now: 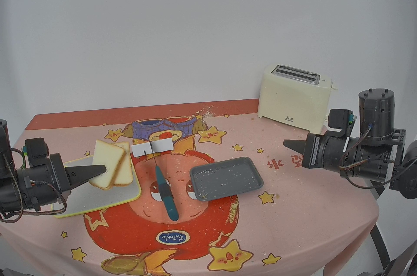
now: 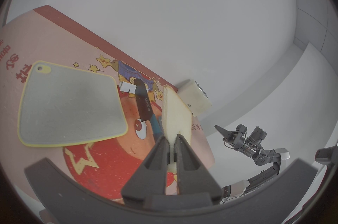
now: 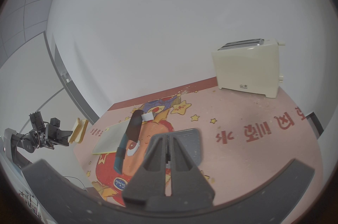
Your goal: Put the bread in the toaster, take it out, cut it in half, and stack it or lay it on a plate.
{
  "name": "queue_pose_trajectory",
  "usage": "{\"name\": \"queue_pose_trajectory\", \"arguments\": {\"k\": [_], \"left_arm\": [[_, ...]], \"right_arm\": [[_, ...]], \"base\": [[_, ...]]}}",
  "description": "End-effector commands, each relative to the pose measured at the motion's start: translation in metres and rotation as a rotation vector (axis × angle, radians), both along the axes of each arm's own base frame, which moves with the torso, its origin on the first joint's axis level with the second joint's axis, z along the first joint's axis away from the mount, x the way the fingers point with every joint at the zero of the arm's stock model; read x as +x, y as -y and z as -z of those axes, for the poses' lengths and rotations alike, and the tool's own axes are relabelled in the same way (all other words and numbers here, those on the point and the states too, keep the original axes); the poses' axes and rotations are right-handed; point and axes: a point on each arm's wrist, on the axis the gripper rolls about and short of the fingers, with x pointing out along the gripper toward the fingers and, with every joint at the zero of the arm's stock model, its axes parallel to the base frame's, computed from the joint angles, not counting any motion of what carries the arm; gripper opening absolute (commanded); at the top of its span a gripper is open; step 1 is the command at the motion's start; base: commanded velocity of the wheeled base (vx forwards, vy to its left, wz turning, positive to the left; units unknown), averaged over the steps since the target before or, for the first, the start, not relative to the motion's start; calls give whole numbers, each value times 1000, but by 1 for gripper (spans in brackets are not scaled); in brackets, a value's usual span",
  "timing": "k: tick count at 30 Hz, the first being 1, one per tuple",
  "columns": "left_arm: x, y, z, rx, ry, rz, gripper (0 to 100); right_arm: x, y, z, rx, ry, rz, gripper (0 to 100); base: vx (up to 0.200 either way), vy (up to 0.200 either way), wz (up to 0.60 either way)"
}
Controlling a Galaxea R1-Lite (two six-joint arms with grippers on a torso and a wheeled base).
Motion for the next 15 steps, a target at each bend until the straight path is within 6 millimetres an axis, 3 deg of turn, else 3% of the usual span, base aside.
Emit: {"name": "queue_pose_trajectory", "arguments": {"k": [1,5,15], "left_arm": [[4,11,1,5,-11,53,0],[24,26,5,26,-58,81,0],[44,58,6,41,-93,129,0]], "right_arm": [[0,-1,1,-1,-1,-3,0],[0,0,1,-2,-2,-3,0],[2,-1,6,-5,-21,4,0]], "base": [[0,0,0],[0,0,0],[0,0,0]]}}
